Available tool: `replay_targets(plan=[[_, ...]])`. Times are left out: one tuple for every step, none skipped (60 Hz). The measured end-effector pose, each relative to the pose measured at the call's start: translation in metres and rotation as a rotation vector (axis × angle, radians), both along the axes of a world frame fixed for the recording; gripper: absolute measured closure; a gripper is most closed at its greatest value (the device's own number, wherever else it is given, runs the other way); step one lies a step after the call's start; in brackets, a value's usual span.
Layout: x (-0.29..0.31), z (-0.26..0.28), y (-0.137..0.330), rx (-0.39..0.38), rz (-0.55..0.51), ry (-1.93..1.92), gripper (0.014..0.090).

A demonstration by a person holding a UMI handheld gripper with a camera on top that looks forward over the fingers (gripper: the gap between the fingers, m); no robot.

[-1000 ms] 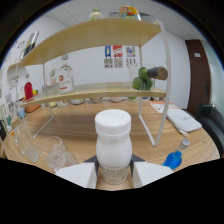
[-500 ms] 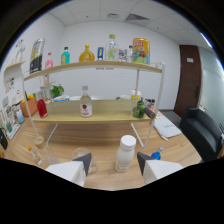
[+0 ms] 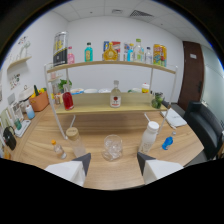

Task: Make me a cup of Mount Fuji.

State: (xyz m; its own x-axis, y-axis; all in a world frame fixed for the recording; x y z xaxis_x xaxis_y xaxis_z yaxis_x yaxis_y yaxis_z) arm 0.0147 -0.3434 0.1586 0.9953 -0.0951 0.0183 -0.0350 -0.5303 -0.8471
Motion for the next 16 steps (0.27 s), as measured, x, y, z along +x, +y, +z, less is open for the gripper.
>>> replay_targets(plan=[[-0.0010, -0.0004, -0.0007, -0.002, 0.000, 0.000, 0.0185], [-0.0020, -0.0007, -0.0014, -0.004, 0.000, -0.001, 0.0187], [-0.0029, -0.0011, -0.0021, -0.005, 0.000, -0.001, 0.0185], [-0.0036, -0.0015, -0.0026, -0.006, 0.000, 0.000, 0.0186], [-0.0039, -0.0017, -0.0034, -0.008, 0.001, 0.000, 0.0185], [-0.0049, -0.0020, -0.0041, -0.009, 0.000, 0.000, 0.0185], [-0.0054, -0.0022, -0.0044, -0.010, 0.000, 0.000, 0.0186], [-0.0060, -0.0021, -0.0047, -0.010, 0.001, 0.000, 0.0187], [-0.0066, -0.0020, -0.0049, -0.010, 0.001, -0.001, 0.0187], [-0.0069, -0.0018, -0.0050, -0.011, 0.002, -0.002, 0.0186], [-0.0074, -0.0019, -0.0052, -0.012, 0.002, -0.003, 0.0187], [-0.0076, -0.0021, -0.0053, -0.014, 0.003, -0.005, 0.0185], [-0.0077, -0.0023, -0.0053, -0.016, 0.004, -0.006, 0.0185], [-0.0076, -0.0025, -0.0055, -0.017, 0.005, -0.008, 0.0186], [-0.0078, -0.0026, -0.0055, -0.017, 0.007, -0.009, 0.0187], [-0.0079, -0.0026, -0.0056, -0.017, 0.008, -0.009, 0.0185]])
